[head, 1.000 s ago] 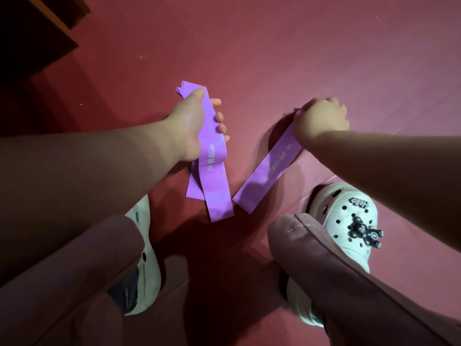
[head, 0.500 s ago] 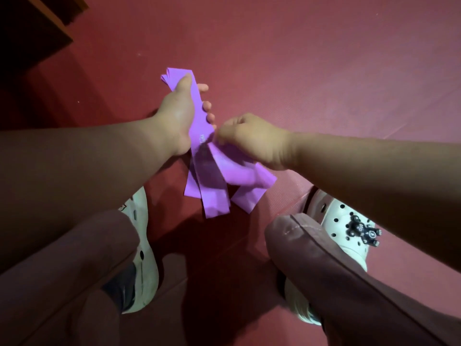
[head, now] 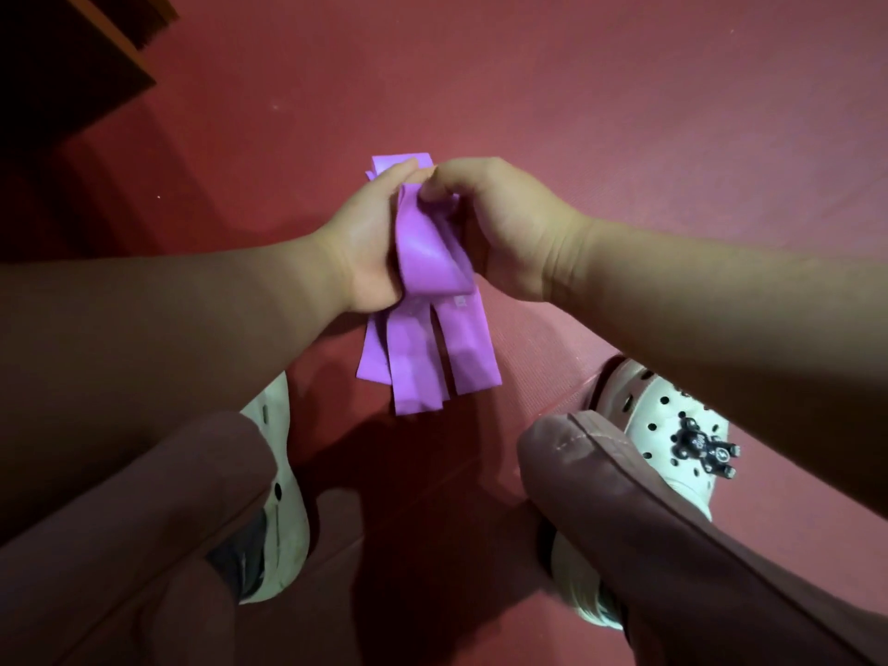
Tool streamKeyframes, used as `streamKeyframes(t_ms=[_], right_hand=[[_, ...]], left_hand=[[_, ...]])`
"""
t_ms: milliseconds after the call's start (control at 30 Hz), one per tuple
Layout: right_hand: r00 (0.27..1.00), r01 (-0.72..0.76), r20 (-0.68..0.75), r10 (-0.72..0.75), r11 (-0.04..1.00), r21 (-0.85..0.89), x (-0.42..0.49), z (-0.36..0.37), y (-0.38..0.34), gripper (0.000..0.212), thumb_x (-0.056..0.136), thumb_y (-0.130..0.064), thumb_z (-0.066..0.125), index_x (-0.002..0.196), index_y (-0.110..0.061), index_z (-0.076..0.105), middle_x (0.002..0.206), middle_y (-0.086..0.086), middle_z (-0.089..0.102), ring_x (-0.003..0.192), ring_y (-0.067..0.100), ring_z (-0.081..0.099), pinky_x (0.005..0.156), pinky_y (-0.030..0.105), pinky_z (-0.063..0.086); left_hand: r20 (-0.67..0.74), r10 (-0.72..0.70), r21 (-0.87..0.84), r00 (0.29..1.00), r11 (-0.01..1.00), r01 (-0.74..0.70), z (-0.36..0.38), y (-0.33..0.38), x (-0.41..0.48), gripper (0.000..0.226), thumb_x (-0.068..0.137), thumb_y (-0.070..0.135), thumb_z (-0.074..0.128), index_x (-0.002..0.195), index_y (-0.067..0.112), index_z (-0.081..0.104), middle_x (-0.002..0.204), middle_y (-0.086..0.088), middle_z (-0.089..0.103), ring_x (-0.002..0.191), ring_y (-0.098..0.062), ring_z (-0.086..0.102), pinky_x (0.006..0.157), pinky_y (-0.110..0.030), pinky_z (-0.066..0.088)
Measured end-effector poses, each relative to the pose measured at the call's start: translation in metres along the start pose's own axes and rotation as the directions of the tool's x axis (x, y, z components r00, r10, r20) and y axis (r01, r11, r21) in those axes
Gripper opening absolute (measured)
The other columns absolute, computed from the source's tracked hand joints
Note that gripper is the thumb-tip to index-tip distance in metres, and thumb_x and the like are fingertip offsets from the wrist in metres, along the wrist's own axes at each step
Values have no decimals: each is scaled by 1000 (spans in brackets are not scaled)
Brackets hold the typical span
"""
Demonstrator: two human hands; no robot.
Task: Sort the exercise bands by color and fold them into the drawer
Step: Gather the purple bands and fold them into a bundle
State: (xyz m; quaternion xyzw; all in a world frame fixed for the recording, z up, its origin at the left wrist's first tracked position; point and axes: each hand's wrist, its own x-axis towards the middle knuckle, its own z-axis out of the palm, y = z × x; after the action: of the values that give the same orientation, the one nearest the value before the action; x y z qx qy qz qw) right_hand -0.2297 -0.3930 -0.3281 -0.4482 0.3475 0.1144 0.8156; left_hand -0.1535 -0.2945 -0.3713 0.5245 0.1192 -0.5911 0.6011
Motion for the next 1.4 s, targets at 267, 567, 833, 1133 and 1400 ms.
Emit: streamKeyframes(t_ms=[267,567,833,1133,1400], right_hand=[[962,226,-88,-257,938,-264,-8,-2,-1,24,88,5,51,95,3,74,66,3,64,52,5,53,48,13,42],[877,171,-265,-401,775,-609,8,-9,5,13,83,-21,61,75,-30,59,68,-11,60,61,13,56,52,26,39],[865,149,-354,-357,855,-497,9,-9,8,21,83,-14,66,66,-24,59,60,-8,60,52,11,51,41,17,31],[884,126,-414,-216,964,-235,2,-8,4,20,85,-10,65,69,-20,60,63,-1,60,50,14,49,35,13,29],[912,56,-407,-54,998,-8,-12,-2,-5,4,86,-7,63,88,-11,65,61,3,58,31,8,46,33,12,30]], left_hand=[[94,48,12,994,999,-50,12,-3,-7,55,103,48,22,130,12,55,114,-15,60,105,-29,59,94,-39,50],[100,-50,67,994,997,43,12,-2,-10,75,93,71,14,102,21,69,98,-11,67,89,-27,64,94,-40,50],[184,-80,78,980,995,66,18,-2,-16,81,89,76,9,116,16,57,102,-17,60,86,-30,63,79,-41,57],[208,-29,128,978,992,2,20,-2,-15,75,92,73,17,111,17,63,108,-17,56,101,-32,54,99,-48,45],[163,-10,140,987,990,-13,24,-6,-12,58,98,59,34,128,12,54,112,-20,53,96,-31,56,94,-44,49]])
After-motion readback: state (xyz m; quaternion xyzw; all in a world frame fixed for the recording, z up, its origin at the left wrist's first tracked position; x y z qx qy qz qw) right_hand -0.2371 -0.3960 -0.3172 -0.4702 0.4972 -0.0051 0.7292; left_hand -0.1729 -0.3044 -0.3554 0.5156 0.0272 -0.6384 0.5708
